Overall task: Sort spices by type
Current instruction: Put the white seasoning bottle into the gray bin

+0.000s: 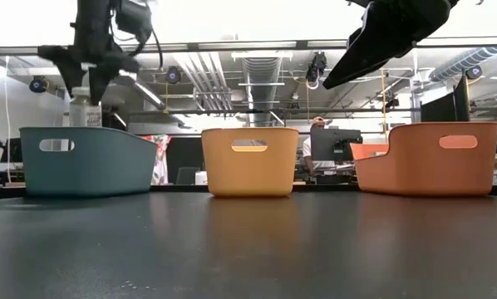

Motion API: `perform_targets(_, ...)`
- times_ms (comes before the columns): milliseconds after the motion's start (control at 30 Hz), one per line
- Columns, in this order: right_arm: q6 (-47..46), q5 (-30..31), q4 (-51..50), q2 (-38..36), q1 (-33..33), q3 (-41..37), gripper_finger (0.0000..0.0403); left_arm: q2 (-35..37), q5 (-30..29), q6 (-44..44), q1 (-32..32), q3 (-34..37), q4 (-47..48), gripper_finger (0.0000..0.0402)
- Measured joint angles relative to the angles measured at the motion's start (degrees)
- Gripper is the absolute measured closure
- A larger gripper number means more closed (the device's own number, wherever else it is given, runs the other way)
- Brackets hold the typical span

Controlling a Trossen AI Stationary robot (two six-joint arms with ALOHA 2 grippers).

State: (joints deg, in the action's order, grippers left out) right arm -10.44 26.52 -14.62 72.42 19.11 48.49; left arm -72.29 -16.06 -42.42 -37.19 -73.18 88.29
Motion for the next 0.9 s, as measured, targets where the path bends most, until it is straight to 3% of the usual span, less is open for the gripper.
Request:
perform_targets(367, -0.5, 0.0, 0.1, 0.0, 0.0, 0.0, 0.0093, -3.4, 5.9, 8.2, -5.9, 9.1, -9.9, 0.0214)
perform_targets(900, -1.7, 0.0, 0.1, 0.0, 0.0, 0.0, 0.0103, -5.8, 9.6, 10.2, -9.8, 12.2, -16.3, 0.0214)
